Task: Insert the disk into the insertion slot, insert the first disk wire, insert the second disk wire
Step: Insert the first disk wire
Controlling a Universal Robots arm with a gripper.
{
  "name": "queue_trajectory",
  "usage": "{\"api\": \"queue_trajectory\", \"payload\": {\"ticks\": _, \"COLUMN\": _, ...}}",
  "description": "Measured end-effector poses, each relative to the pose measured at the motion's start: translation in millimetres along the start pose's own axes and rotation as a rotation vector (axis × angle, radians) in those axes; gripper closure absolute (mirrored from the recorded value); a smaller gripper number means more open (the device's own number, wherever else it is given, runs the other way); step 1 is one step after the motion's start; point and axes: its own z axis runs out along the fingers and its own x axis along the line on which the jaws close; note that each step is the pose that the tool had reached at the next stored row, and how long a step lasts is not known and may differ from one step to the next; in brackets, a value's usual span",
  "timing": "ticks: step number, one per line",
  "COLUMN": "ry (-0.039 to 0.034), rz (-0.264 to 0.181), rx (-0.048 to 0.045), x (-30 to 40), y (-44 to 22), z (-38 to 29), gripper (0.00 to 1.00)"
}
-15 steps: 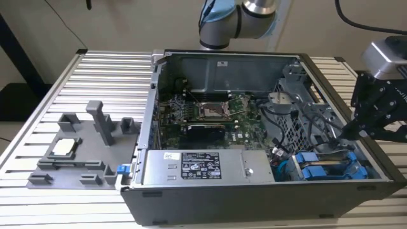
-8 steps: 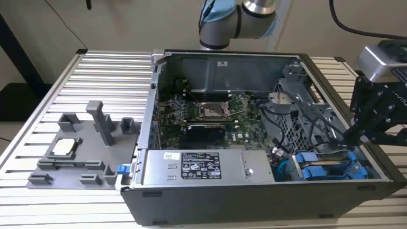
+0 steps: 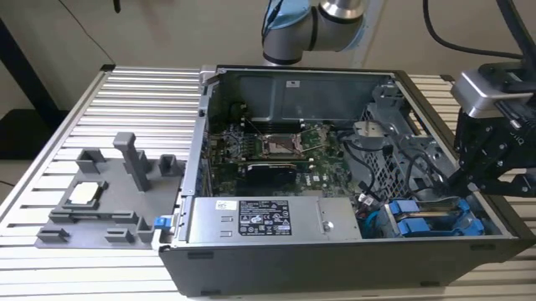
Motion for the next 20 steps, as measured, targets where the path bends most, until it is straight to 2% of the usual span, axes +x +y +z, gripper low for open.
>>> {"api": "queue_trajectory", "payload": {"ticks": 2, "ry": 0.0001, "rz": -0.002, "rx": 0.0064, "x": -0.2, "y": 0.3, "z": 2.9, "gripper": 0.81}}
{"api": "queue_trajectory", "payload": {"ticks": 5, "ry": 0.0001, "rz": -0.006, "rx": 0.009, "x": -0.5, "y": 0.4, "z": 5.9, "gripper": 0.81}}
{"api": "queue_trajectory", "payload": {"ticks": 10, "ry": -0.0002, "rz": -0.007, "rx": 0.0091, "x": -0.6, "y": 0.5, "z": 6.5, "gripper": 0.81}}
{"api": "queue_trajectory", "payload": {"ticks": 15, "ry": 0.0032, "rz": -0.01, "rx": 0.009, "x": -3.7, "y": 0.9, "z": 14.4, "gripper": 0.81}}
{"api": "queue_trajectory", "payload": {"ticks": 20, "ry": 0.0065, "rz": -0.01, "rx": 0.009, "x": -3.6, "y": 0.6, "z": 17.4, "gripper": 0.81}}
